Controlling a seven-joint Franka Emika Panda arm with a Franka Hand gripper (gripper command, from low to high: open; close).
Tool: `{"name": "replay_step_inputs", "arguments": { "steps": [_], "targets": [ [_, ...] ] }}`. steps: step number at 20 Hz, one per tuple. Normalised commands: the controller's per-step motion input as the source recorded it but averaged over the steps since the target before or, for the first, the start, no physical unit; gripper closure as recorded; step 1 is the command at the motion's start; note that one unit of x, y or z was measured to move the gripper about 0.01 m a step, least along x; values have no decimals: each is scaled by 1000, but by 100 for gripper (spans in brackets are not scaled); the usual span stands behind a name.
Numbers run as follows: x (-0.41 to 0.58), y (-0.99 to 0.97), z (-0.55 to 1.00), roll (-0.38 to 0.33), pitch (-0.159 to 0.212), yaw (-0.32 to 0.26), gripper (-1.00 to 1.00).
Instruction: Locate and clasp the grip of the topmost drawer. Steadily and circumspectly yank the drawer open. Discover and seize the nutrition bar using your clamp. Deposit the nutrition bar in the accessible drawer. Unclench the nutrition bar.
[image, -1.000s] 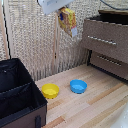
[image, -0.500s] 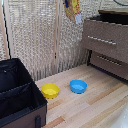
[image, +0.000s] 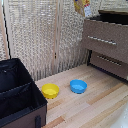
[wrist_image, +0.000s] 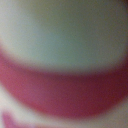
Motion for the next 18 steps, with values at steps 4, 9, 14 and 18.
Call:
{"name": "replay_step_inputs", "arguments": {
  "steps": [4, 9, 14, 18],
  "targets": [
    [-372, -874, 664, 105, 158, -43, 100],
    [-375, -895, 670, 103, 145, -35, 100],
    [-83, -947, 486, 114, 89, 1, 100],
    [1, -773, -129, 55, 1, 113, 100]
  ]
}}
